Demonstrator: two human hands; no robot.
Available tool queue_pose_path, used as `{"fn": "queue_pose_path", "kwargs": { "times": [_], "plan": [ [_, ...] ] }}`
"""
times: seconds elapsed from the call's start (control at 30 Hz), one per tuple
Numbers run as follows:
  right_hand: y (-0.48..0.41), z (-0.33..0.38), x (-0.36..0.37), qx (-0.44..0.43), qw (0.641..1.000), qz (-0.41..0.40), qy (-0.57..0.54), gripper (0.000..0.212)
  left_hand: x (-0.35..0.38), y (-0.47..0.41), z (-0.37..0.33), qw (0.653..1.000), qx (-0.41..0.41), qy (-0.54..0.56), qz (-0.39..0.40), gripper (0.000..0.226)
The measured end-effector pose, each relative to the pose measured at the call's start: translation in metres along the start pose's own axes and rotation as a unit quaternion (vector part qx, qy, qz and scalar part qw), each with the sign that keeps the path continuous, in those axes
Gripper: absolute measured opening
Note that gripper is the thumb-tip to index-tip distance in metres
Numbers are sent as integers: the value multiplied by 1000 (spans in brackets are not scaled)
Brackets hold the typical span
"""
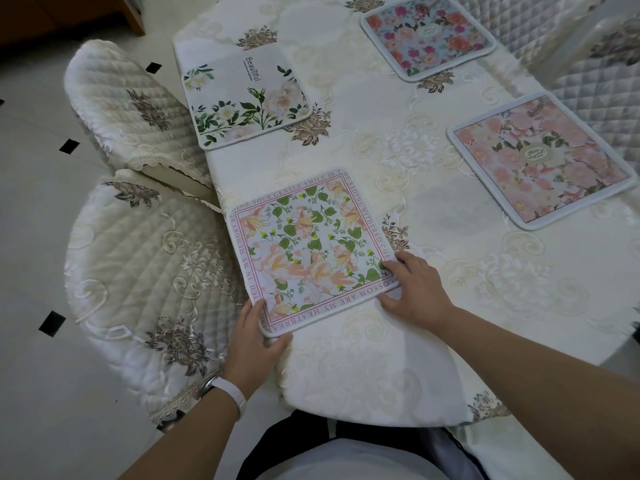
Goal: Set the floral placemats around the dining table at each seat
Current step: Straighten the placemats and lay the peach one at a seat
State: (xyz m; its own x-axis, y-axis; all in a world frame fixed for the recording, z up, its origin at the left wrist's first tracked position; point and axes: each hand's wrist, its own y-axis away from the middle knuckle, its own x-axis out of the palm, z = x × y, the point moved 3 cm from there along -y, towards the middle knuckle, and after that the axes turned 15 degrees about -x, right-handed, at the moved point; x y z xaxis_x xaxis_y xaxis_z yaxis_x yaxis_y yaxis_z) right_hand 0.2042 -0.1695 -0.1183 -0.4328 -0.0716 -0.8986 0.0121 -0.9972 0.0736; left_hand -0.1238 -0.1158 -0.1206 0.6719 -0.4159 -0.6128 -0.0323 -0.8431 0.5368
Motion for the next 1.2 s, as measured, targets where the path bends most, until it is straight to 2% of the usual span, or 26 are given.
{"fn": "queue_pose_path", "kwargs": {
  "times": [0.17, 0.37, 0.53, 0.87, 1.1, 1.2],
  "plan": [
    [9, -4, 5, -3, 1000, -7, -27, 68, 0, -2, 3, 1000, 15, -16, 2, 85],
    [9, -6, 8, 8, 997, -62, -45, 61, -2, -2, 4, 997, 47, -57, -14, 85],
    [11, -5, 15, 31, 992, -83, -87, 60, -1, -4, 8, 998, 38, -40, 5, 84],
    [15, -2, 15, 25, 996, -56, -70, 63, 0, -5, 10, 999, 24, -35, 9, 80],
    [13, -2, 13, 21, 996, -57, -57, 52, -1, -3, 4, 994, 47, -96, -2, 74],
    [11, 0, 5, 22, 996, -47, -65, 48, -2, -2, -2, 995, 26, -94, -5, 73]
  ]
}}
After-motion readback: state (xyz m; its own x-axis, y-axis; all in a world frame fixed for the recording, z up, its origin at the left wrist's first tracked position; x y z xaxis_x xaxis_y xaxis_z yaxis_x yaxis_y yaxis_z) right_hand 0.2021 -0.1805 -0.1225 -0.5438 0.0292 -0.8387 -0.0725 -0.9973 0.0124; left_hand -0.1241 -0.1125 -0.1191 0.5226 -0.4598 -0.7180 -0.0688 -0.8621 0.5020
